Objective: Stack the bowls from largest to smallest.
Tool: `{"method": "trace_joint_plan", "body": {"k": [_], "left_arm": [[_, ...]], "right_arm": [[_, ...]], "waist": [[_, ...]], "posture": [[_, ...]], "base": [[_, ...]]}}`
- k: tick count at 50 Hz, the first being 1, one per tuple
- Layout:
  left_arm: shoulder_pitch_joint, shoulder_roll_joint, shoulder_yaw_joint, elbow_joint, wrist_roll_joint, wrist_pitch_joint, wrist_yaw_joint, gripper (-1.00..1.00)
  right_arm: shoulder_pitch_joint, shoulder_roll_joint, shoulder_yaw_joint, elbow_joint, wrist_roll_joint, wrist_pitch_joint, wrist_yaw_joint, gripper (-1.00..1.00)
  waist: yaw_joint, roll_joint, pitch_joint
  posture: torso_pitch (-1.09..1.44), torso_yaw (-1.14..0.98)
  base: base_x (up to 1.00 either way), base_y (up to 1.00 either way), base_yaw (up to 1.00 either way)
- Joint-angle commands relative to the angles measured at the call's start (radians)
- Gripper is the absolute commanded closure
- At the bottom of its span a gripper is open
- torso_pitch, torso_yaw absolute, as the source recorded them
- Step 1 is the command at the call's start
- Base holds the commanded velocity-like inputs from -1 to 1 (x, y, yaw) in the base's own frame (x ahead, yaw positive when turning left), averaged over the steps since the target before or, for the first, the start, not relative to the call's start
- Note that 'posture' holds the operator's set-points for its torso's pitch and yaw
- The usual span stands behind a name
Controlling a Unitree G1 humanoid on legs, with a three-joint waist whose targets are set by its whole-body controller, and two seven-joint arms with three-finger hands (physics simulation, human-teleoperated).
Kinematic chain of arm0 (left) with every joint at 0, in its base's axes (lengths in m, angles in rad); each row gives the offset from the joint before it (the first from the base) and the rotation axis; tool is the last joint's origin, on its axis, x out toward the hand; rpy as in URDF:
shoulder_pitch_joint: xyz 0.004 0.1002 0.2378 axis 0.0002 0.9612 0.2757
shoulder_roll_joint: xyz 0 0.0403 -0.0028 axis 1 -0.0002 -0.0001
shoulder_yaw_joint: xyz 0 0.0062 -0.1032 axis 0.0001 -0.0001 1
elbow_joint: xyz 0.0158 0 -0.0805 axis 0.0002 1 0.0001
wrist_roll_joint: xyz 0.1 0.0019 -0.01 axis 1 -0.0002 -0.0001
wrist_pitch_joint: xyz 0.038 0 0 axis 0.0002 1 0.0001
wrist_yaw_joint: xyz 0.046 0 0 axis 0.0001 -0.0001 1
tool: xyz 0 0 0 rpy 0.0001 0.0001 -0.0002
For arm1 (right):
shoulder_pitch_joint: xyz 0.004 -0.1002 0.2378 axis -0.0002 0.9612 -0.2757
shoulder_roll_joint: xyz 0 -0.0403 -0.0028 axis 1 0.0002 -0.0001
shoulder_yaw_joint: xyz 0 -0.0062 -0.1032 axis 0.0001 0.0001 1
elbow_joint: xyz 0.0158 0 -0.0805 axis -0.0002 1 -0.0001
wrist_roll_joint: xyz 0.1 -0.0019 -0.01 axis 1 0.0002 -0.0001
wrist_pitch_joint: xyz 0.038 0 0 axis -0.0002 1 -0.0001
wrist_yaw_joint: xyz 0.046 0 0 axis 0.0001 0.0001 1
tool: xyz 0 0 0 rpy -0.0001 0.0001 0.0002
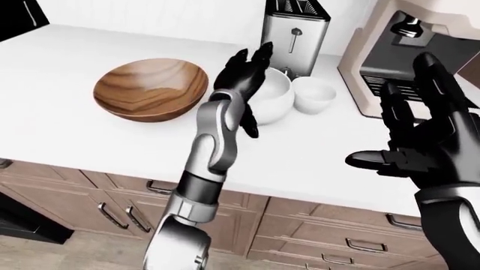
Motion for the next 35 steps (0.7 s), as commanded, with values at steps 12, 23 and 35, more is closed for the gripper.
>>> {"method": "trace_joint_plan", "body": {"k": [12,23,35], "left_arm": [[-0.046,-0.002,0.000,0.043,0.026,-0.060,0.055,-0.91],[-0.029,-0.013,-0.011,0.041,0.048,-0.071,0.046,-0.47],[0.024,-0.028,-0.026,-0.055,0.133,-0.104,-0.073,1.00]], "right_arm": [[-0.018,-0.001,-0.004,-0.018,-0.016,-0.029,0.010,-1.00],[-0.017,-0.003,-0.017,-0.014,-0.007,-0.031,0.008,-1.00],[-0.030,-0.023,-0.034,0.012,0.015,-0.045,0.003,-1.00]], "waist": [[0.001,-0.002,-0.032],[0.000,-0.001,-0.032],[0.002,-0.003,-0.027]], "posture": [[0.00,0.00],[0.00,0.00],[0.00,0.00]], "base": [[0.00,0.00,0.00],[0.00,0.00,0.00],[0.00,0.00,0.00]]}}
